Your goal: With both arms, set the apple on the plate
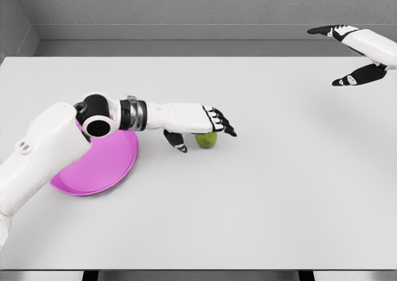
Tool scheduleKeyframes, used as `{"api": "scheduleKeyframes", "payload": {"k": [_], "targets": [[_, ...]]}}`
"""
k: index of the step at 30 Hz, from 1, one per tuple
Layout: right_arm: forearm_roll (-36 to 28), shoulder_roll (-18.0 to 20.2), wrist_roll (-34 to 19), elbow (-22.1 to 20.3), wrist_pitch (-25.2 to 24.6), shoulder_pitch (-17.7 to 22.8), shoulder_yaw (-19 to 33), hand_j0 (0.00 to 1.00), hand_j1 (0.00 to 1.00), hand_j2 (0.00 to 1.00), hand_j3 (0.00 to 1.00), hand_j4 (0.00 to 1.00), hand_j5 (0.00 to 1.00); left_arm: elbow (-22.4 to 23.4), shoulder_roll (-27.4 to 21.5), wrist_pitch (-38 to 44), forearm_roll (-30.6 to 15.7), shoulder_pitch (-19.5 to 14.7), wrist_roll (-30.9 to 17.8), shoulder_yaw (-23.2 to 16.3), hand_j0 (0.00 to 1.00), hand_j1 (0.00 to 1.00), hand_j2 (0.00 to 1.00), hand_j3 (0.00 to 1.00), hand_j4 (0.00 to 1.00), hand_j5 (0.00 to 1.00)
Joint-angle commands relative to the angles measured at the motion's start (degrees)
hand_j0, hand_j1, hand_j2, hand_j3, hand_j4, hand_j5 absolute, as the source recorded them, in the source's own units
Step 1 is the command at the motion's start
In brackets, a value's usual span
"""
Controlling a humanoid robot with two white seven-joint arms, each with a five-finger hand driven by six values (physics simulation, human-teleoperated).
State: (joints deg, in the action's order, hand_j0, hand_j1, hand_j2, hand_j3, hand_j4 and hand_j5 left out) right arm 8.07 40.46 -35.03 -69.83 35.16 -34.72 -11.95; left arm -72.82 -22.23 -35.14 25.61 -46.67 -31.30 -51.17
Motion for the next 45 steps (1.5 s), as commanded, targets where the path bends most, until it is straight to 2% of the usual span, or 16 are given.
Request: {"api": "scheduleKeyframes", "payload": {"k": [1, 7, 14, 20, 26, 35, 37, 40, 44, 45], "targets": [[-0.42, 0.05, 0.03, -0.13, -0.16, 0.00, 0.09, 1.00, 1.00, 1.00, 1.00, 1.00, 1.00, 1.45, 0.96, 0.14, 0.32, 0.00, -0.25, 0.02, 1.00, 1.00, 1.00, 1.00, 1.00, 1.00], [-0.42, 0.14, 0.03, -0.22, -0.16, 1.06, 0.09, 1.00, 1.00, 1.00, 1.00, 1.00, 1.00, 7.43, 1.84, 0.14, 0.23, -0.44, -0.25, 1.95, 1.00, 1.00, 1.00, 1.00, 1.00, 1.00], [-0.42, 0.14, 0.03, -0.22, -0.16, 1.85, 0.09, 1.00, 1.00, 1.00, 1.00, 1.00, 1.00, 7.78, 5.35, 0.14, 0.58, -1.23, -0.34, 1.34, 1.00, 1.00, 1.00, 1.00, 1.00, 1.00], [-0.42, 0.14, 0.03, -0.22, -0.16, 1.85, 0.09, 1.00, 1.00, 1.00, 1.00, 1.00, 1.00, 7.78, 5.35, 0.14, 1.99, -1.23, -0.43, 1.25, 0.86, 0.86, 0.86, 0.86, 0.86, 0.86], [-0.33, 0.05, 0.03, -0.22, -0.16, 1.93, 0.09, 1.00, 1.00, 1.00, 1.00, 1.00, 1.00, 7.87, 5.27, 0.14, 2.25, -1.23, -2.10, 1.25, 0.85, 0.85, 0.85, 0.85, 0.85, 0.85], [-0.16, 0.05, 0.03, -0.39, -0.16, 2.46, -0.09, 1.00, 1.00, 1.00, 1.00, 1.00, 1.00, 7.87, 5.00, 0.14, 2.25, -1.23, -2.10, 1.25, 0.85, 0.85, 0.85, 0.85, 0.85, 0.85], [-0.16, 0.05, 0.03, -0.48, -0.16, 2.37, -0.18, 1.00, 1.00, 1.00, 1.00, 1.00, 1.00, 7.87, 5.00, 0.14, 2.25, -1.23, -2.36, 1.16, 0.83, 0.83, 0.83, 0.83, 0.83, 0.83], [-0.16, 0.05, 0.03, -0.66, -0.16, 2.29, -0.35, 1.00, 1.00, 1.00, 1.00, 1.00, 1.00, 7.78, 5.18, 0.14, 2.25, -1.23, -3.70, 1.16, 0.73, 0.73, 0.73, 0.73, 0.73, 0.73], [-0.07, 0.05, 0.03, -0.66, -0.16, 2.37, -0.53, 1.00, 1.00, 1.00, 1.00, 1.00, 1.00, 7.78, 5.18, 0.14, 2.25, -1.14, -3.70, 1.16, 0.69, 0.69, 0.69, 0.69, 0.69, 0.69], [0.02, 0.05, 0.03, -0.66, -0.16, 2.11, -0.44, 1.00, 1.00, 1.00, 1.00, 1.00, 1.00, 7.78, 5.18, 0.14, 2.25, -1.14, -3.70, 1.16, 0.63, 0.63, 0.63, 0.63, 0.63, 0.63]]}}
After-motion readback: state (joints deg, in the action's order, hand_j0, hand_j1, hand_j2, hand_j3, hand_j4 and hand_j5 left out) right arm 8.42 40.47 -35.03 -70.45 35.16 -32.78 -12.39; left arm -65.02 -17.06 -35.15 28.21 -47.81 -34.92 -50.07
